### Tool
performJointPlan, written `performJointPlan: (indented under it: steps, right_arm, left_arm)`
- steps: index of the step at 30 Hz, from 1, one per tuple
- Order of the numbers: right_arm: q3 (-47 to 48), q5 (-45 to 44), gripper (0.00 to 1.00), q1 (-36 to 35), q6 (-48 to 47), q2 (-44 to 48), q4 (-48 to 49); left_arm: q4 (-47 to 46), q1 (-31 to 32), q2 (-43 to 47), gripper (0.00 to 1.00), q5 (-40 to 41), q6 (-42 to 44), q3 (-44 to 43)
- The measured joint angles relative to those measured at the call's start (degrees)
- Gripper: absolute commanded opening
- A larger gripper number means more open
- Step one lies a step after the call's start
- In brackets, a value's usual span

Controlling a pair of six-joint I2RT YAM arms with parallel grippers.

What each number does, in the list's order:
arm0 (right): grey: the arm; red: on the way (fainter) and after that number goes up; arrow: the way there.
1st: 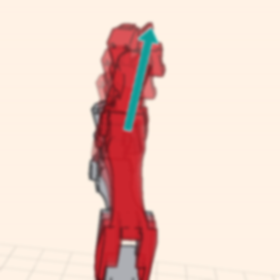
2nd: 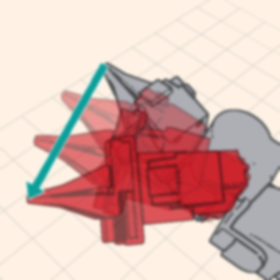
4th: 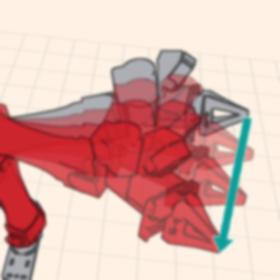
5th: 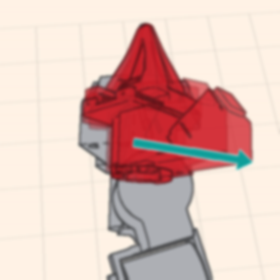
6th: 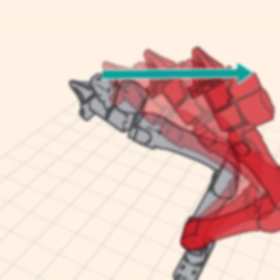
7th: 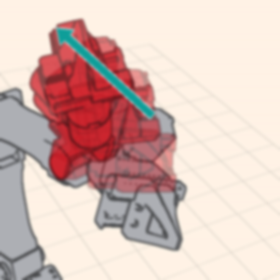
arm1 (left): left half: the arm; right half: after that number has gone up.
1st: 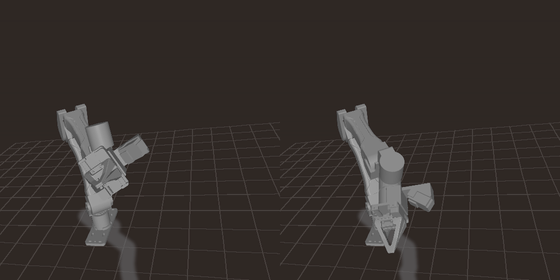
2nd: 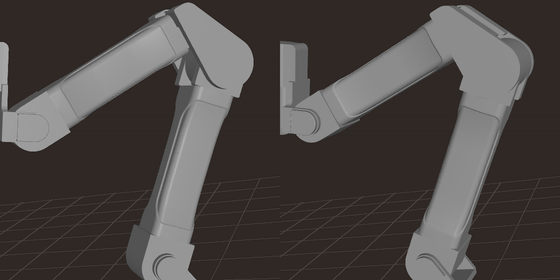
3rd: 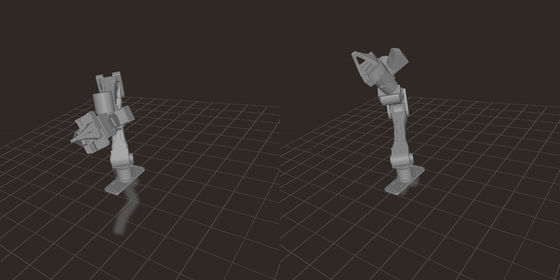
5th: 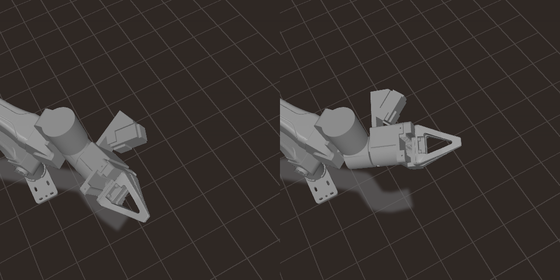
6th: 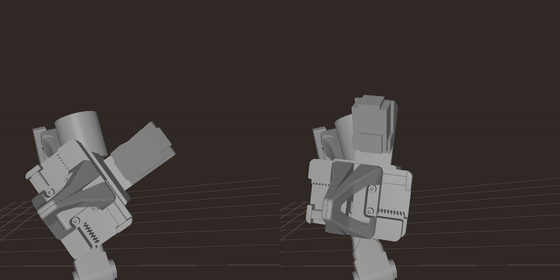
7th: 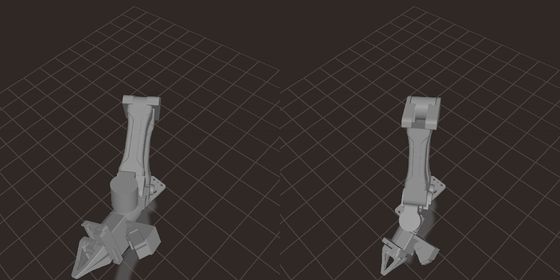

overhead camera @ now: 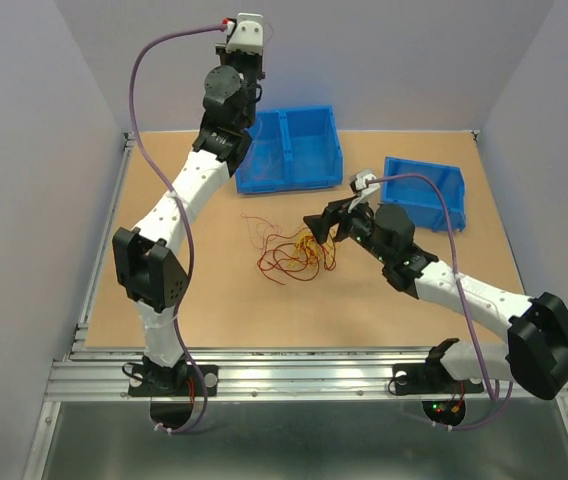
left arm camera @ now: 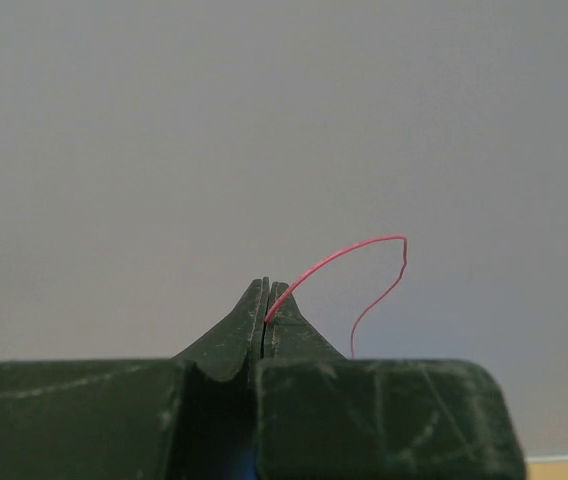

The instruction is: Untangle the cables

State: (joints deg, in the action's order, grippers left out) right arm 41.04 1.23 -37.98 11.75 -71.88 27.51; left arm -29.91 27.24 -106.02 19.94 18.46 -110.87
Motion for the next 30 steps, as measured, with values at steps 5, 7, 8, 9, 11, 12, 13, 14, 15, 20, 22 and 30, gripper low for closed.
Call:
performJointPlan:
  steps: [5,7,8,9,11,12,13,14,15,20,22,30]
  right_arm:
    - [-1.3,-1.2,0.84,0.0,-0.3,2.2,0.0]
    - [-1.9,-1.7,0.84,0.0,-0.5,3.1,0.0]
    - [-2.3,-1.9,0.84,0.0,-0.6,3.7,0.0]
    - [-2.6,-2.1,0.84,0.0,-0.6,4.3,-0.1]
    - [-2.9,-2.4,0.84,0.0,-0.8,5.0,-0.1]
    - [-3.0,-2.6,0.84,0.0,-0.9,5.2,-0.1]
    - [-3.0,-2.7,0.84,0.0,-0.9,5.6,-0.1]
    - [-3.1,-2.8,0.84,0.0,-1.0,5.8,-0.1]
    - [-3.1,-2.8,0.84,0.0,-1.0,5.9,-0.1]
    - [-3.1,-3.1,0.84,0.0,-1.0,5.9,-0.1]
    - [-3.1,-3.2,0.84,0.0,-1.0,5.9,-0.2]
    - [-3.1,-3.1,0.84,0.0,-1.0,4.0,-0.1]
  left_arm:
    - [1.9,-0.6,-4.6,0.0,-0.9,-1.9,0.7]
    - [3.0,-0.9,-5.8,0.0,-1.4,-2.3,0.8]
    - [3.5,-1.1,-6.3,0.0,-1.6,-2.5,1.0]
    - [4.1,-1.3,-6.5,0.0,-1.9,-2.6,1.3]
    - [5.4,-1.6,-6.5,0.0,-2.0,-2.8,1.6]
    - [5.7,-1.8,-6.5,0.0,-2.0,-2.7,1.6]
    - [5.7,-1.9,-6.5,0.0,-1.9,-2.6,1.6]
    - [5.7,-1.9,-6.4,0.0,-1.8,-2.4,1.6]
    - [5.8,-2.0,-6.2,0.0,-1.5,-2.0,1.6]
    - [5.9,-1.8,-2.2,0.0,0.5,1.3,2.5]
    - [4.6,-1.4,3.0,0.0,1.6,3.1,5.6]
    - [-8.8,2.1,26.6,0.0,-2.4,6.6,16.0]
